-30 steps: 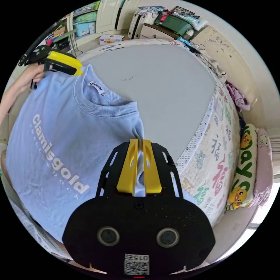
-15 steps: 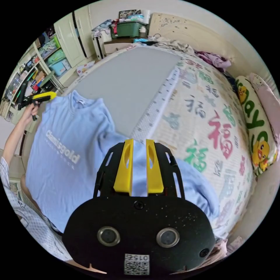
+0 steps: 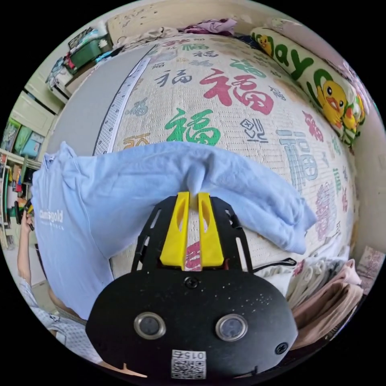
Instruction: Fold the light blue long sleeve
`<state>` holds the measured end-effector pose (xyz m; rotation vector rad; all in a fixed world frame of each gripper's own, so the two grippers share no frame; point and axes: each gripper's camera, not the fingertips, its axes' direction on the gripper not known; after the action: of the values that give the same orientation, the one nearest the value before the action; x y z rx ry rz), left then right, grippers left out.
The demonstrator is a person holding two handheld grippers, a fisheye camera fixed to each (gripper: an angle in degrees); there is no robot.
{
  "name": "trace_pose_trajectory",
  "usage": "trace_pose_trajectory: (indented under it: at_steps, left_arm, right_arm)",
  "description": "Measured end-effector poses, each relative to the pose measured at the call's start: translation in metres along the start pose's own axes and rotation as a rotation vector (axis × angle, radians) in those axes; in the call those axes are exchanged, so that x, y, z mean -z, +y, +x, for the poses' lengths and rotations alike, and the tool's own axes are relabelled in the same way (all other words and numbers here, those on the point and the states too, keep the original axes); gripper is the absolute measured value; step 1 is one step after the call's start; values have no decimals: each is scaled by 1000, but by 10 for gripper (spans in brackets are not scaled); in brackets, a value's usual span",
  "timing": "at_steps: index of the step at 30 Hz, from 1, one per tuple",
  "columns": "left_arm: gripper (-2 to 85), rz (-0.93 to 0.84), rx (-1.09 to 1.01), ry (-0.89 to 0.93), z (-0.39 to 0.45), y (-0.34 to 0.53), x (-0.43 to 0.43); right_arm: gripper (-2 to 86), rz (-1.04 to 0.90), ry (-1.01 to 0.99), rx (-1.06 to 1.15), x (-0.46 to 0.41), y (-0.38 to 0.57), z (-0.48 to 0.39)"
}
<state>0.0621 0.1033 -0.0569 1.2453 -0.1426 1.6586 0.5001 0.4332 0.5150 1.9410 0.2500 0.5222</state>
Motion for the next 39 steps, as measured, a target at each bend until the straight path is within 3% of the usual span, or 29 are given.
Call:
trace_pose_trajectory:
  at_steps: [5,8,11,15,18,21,23,26,28,30,33,34,39]
  left_arm:
    - [11,146,-79,-272,28,18,51]
    - [9,109,-42,-325,25,29,45]
    - [8,29,-42,-348,28,30,27]
    - [3,175,-86,-392,44,38,64]
    - [3,228,-222,-309,75,35,98]
    - [7,155,-427,-239,139,27,94]
    - [8,66,-553,-204,192,21,65]
    - [7,-1,-623,-232,241,11,18]
    - [5,-33,-614,-263,256,0,-4]
    - [2,-52,-584,-265,263,-13,-18]
    - [-4,-134,-593,-452,267,-31,-46]
    - [-5,-148,-624,-481,268,-33,-55]
    - [-6,-125,-569,-462,265,-50,-51]
  right_arm:
    - [28,-25,152,-92,32,10,22]
    - [30,-78,93,-194,26,22,42]
    - [43,-55,81,-215,35,20,33]
    - [69,-32,112,-172,77,10,25]
    - [78,72,62,-234,130,9,41]
    - [54,216,70,-135,177,-5,-5]
    - [51,252,-24,59,194,-29,-84]
    - [24,211,-157,275,197,-57,-194]
    - [7,210,-88,324,195,-72,-246]
    - [0,179,-25,352,191,-89,-283]
    - [-4,68,17,334,178,-123,-308]
    - [-5,130,36,295,189,-131,-309]
    - [-6,98,54,214,214,-167,-306]
